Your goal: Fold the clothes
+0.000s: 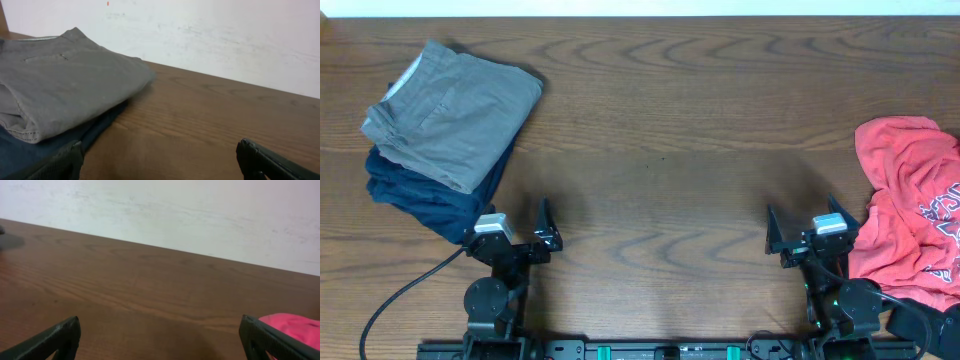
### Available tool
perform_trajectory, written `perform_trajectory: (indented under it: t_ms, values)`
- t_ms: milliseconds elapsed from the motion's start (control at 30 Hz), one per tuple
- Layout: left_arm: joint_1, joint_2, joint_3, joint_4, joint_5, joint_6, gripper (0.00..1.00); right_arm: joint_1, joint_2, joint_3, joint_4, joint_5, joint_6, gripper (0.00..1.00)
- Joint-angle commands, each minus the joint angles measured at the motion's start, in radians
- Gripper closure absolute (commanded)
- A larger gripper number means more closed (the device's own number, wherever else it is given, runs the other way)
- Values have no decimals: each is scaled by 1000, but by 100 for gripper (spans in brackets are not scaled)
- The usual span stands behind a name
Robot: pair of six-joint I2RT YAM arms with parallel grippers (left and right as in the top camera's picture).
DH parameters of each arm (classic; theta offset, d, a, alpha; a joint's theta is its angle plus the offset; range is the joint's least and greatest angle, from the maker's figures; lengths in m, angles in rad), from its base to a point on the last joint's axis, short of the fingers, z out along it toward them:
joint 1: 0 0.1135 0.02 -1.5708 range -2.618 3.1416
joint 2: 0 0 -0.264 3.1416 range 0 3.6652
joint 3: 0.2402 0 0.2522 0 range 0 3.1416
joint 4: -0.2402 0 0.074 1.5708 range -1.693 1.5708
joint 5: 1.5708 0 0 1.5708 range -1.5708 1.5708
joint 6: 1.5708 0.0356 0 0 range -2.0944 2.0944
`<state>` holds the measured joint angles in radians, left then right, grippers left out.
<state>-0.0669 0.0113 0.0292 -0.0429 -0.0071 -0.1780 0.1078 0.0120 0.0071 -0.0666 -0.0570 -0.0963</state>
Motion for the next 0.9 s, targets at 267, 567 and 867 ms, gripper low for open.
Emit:
perform_trajectory:
  t_ms: [267,567,867]
  values:
    - [5,-3,-25,-25,-1,-38,2,-12,-5,-2,-3,-22,58,1]
    - [5,41,28,-100,154,-98,2,-12,79,35,-69,-10,238,1]
    - [5,273,297,-366,195,-97,2,-13,342,303,-353,278,277,1]
